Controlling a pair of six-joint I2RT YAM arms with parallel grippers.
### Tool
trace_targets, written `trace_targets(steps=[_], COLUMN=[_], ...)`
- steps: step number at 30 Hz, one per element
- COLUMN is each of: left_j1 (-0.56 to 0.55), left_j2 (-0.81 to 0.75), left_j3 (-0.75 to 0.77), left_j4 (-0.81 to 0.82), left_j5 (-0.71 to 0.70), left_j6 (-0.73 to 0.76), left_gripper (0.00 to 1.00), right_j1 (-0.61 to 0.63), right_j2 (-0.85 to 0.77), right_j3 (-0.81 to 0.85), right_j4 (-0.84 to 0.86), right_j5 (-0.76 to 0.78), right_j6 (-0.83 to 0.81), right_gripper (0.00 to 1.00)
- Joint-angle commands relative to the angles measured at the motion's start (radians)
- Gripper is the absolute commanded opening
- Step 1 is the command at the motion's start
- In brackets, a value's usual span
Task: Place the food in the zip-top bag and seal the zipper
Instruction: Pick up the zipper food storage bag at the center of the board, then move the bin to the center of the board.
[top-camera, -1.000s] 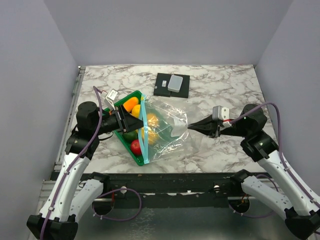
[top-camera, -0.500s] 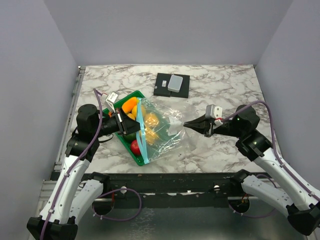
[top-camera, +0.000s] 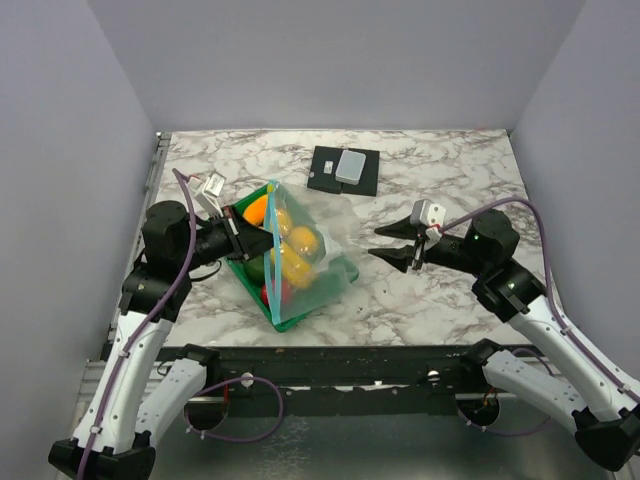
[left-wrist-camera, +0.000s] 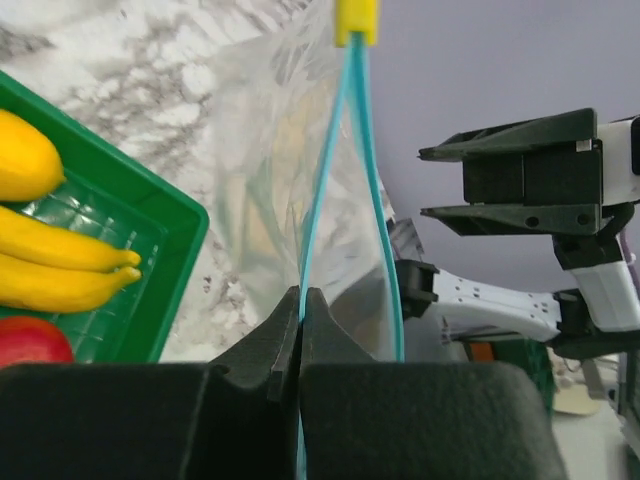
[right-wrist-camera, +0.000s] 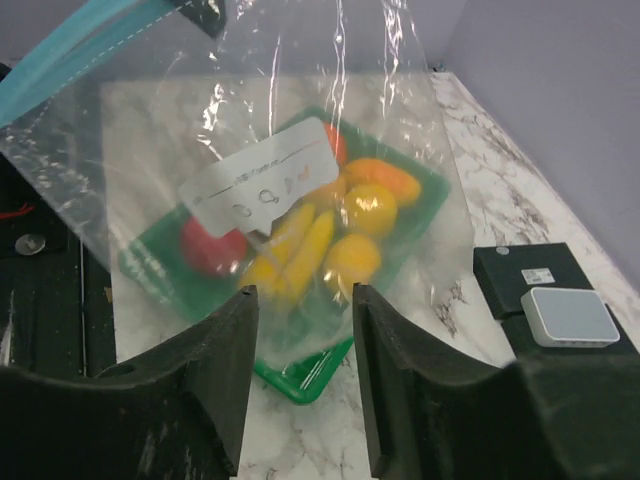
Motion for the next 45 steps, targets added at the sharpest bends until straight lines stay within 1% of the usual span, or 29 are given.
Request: trace_targets(steps=[1,5,10,12,17,22,27,32,38,45], left_j1=[-0.007,-0.006,-0.006,-0.006,-0.006,-0.007,-0.006,-0.011,-0.012,-0.014], left_j2=[0.007,0.024,0.036,0.039,0.034,0.028,0.024,0.021,0.021,0.012], left_j3=[0.141,0.228,0.33,0.365,0.409,0.427,0.437,0.454,0.472,0.468], left_j4=[-0.12,-0.168,-0.236,-0.27,-0.333,-0.366,-0.393,-0.416,-0.433,-0.449], left_j5=[-0.179,-0.261,-0.378,-0.427,-0.53,-0.598,-0.691,-0.771,-0.802,-0.82], left_j6=[0.135,0.183,0.245,0.272,0.317,0.337,0.357,0.379,0.385,0.39], left_gripper=[0.0,0.0,0.0,0.0,0.0,0.0,0.0,0.0,0.0,0.0], right_j1=[0.007,0.007,0.007,0.007,0.007,0.007,0.008,0.043,0.106,0.125], right_j2=[0.003,0.02,0.1,0.135,0.201,0.277,0.372,0.462,0.592,0.746], right_j3=[0.043,0.06,0.126,0.154,0.209,0.248,0.293,0.327,0.383,0.448], right_j4=[-0.054,-0.062,-0.118,-0.144,-0.175,-0.206,-0.246,-0.262,-0.282,-0.309], right_j5=[0.107,0.192,0.28,0.295,0.293,0.329,0.408,0.469,0.597,0.631], right_j6=[0.042,0.099,0.186,0.216,0.296,0.35,0.405,0.43,0.458,0.497], right_gripper=[0.5,0.54,0.58,0.58,0.63,0.63,0.62,0.61,0.62,0.57])
